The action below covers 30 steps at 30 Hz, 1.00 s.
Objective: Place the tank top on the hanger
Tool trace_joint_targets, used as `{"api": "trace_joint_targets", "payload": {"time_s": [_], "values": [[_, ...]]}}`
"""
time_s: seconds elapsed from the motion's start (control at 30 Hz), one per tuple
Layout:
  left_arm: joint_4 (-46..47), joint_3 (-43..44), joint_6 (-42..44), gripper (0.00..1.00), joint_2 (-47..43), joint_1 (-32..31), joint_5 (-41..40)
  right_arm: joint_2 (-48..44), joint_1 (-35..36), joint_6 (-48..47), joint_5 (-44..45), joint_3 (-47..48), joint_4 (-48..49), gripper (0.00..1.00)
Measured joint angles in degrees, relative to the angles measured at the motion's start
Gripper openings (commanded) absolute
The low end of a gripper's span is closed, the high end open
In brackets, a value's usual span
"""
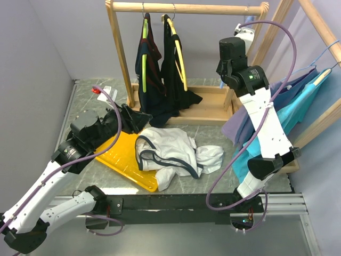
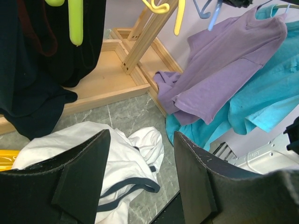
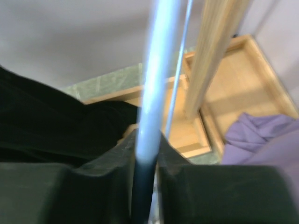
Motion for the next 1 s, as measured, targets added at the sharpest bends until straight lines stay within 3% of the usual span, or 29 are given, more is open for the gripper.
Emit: {"api": "trace_joint_targets", "payload": {"time_s": [0.07,0.5,1.0], "values": [[-0.02,0.0,0.02,0.62,0.24,0.0,0.02,-0.04,0.31,-0.24,1.33,-0.04,-0.28,0.0],[0.02,-1.73,-0.02,0.63,-0.22,0.0,0.0,-4.85,5.38,-6.19,0.09,-0.9,2.14,0.0],[0.09,-4.22,-0.04,0.66,-0.68,0.0,-0.17,-25.27,5.81,-2.99,-14.56,-20.09,5.6,0.0]]}}
